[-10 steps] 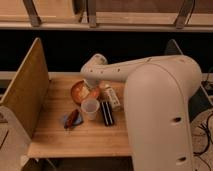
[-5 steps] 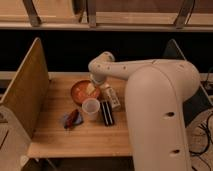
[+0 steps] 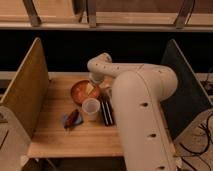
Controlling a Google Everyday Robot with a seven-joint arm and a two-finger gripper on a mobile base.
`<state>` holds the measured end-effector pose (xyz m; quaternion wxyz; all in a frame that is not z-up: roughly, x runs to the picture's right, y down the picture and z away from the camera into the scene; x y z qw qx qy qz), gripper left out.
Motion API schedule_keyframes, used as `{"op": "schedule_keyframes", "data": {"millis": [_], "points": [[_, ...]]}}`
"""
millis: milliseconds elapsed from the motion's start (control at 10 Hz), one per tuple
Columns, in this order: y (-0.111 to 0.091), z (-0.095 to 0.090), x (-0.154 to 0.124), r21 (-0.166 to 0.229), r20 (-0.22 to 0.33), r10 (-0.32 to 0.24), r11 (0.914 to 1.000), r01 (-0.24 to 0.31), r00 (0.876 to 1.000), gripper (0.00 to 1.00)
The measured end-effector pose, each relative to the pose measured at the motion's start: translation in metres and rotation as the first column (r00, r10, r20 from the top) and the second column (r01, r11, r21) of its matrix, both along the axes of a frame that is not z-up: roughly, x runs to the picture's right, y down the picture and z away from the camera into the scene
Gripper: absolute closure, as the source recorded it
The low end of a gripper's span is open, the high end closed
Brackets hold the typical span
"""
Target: Drag the ceramic bowl in a circle
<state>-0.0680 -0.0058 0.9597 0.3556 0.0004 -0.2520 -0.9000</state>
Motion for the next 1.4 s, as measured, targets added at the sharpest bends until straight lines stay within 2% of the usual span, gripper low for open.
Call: {"op": "schedule_keyframes", "data": {"millis": [400,900,1100,1300,1400], "points": [[0.014,0.032,0.005,-0.061,0.006,0.023,0.9979,-0.023,1.0,0.22],[0.025,0.037,0.0,-0.11,0.084,0.052,0.993,-0.043,0.995,0.7],[0.017,0.027,-0.002,-0.098,0.1,0.037,0.9948,-0.027,0.994,0.91],[0.01,0.008,0.012,-0.082,0.076,-0.002,0.9966,0.008,0.997,1.0],[0.013,0.0,0.032,-0.093,0.029,-0.03,0.9951,0.033,0.999,1.0]]}}
